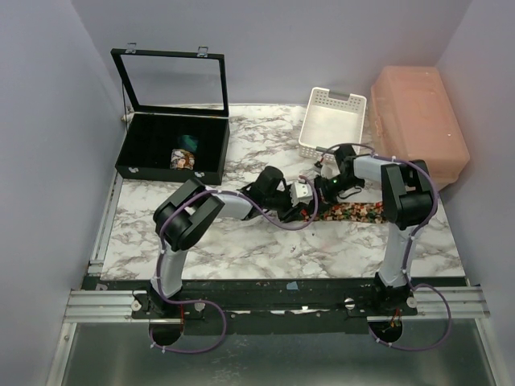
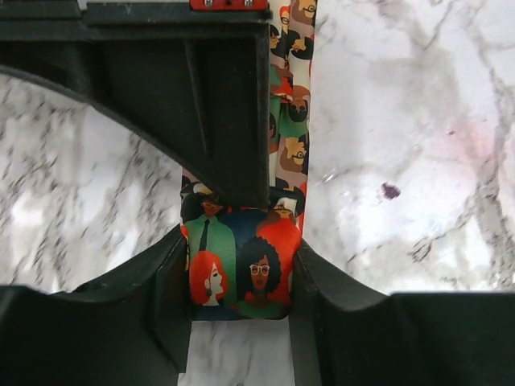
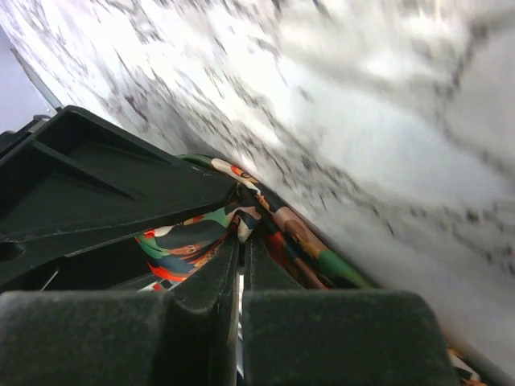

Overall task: Roll the ties
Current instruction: Roll the tie at the center of the board.

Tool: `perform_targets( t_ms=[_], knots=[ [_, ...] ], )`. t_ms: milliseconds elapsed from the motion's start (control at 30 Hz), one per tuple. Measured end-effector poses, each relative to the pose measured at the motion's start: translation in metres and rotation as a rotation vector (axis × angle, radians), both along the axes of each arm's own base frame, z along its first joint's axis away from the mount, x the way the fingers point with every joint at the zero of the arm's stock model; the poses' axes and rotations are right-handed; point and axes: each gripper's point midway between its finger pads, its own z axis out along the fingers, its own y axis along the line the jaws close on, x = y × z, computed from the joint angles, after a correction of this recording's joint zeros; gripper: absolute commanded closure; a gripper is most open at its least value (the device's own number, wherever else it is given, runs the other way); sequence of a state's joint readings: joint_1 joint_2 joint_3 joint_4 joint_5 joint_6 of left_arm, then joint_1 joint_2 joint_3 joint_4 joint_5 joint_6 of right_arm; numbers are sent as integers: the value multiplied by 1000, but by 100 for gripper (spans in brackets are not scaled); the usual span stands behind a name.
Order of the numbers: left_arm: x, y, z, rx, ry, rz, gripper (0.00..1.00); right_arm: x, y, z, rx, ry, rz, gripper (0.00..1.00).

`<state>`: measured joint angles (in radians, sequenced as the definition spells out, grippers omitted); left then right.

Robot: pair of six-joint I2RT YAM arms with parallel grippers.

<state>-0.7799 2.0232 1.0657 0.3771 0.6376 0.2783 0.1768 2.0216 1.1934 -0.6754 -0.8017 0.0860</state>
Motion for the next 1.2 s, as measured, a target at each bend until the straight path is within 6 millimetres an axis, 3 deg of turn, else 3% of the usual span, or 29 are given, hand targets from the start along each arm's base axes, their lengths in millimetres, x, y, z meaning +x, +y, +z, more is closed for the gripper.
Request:
perform_targets(
  t_ms=[167,500,700,833,867,1000,1200],
  knots=[
    [5,24,-1,28,-38,33,74,14,12,6,19,-60,40,55],
    [-1,30,-1,61,-67,12,73,3,21,52,111,-158,28,46],
    [-1,30,-1,82,-78,-6,72,7,33,49,127,-163,28,52],
    [-1,30,-1,90,-80,-11,70,2,34,30,115,-121,45,95],
    [-1,30,-2,94,-77,-11,67,0,34,28,121,-106,48,99],
    [-1,30,-1,98,-69,-10,42,0,32,29,122,-112,64,99],
    [5,37,-2,88,-16,27,28,5,10,18,62,-124,66,99]
  ],
)
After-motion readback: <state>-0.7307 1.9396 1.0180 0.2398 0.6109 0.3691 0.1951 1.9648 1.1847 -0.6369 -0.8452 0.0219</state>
